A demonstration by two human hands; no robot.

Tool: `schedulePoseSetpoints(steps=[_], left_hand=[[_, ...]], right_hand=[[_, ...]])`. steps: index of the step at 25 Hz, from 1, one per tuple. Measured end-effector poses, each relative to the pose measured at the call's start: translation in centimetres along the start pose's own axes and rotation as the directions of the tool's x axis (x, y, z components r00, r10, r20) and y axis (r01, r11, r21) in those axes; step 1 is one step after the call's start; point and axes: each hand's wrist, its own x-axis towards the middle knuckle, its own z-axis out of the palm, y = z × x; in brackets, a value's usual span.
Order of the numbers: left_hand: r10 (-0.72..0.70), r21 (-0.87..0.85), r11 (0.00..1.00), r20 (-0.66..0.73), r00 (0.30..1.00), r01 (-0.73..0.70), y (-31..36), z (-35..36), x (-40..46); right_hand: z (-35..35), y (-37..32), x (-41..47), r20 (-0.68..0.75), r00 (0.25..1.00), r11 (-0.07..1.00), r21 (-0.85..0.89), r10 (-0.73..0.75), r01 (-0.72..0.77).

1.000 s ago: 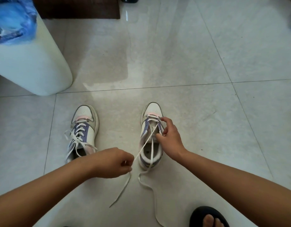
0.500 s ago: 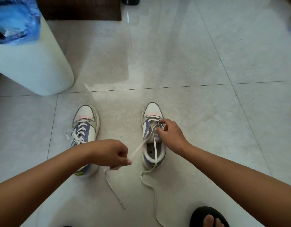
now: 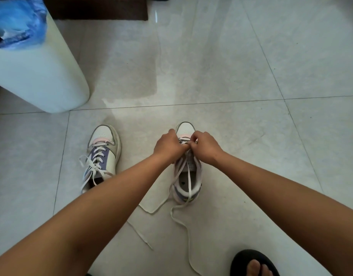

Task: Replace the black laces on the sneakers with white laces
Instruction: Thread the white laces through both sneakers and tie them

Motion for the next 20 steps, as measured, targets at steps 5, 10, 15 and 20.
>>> schedulePoseSetpoints(steps=[5,10,15,20], left_hand=[[0.074,-0.009,0.997,-0.060,0.995,-0.074,-0.4,0.7,-0.3],[0.159,-0.026,0.986,-0.138,0.978,-0.164,-1.8,0.9,-0.6],[0.145,-0.071,0.986,-0.112,0.983,-0.153,-1.9,0.9,-0.3],[0.153,-0.096,0.983,-0.029,0.988,-0.155,-2.1,0.1,0.3]], right_hand=[[-0.5,2.4,0.0,0.057,0.994,0.995,-0.014,-0.097,0.098],[0.1,3.4,-0.7,-0.028,0.987,0.980,0.117,-0.159,0.161],[-2.3,1.9,1.3,0.140,0.939,0.944,-0.061,-0.314,0.325],[-3.6,0.1,2.7,0.377,0.875,0.882,-0.237,-0.304,0.408]])
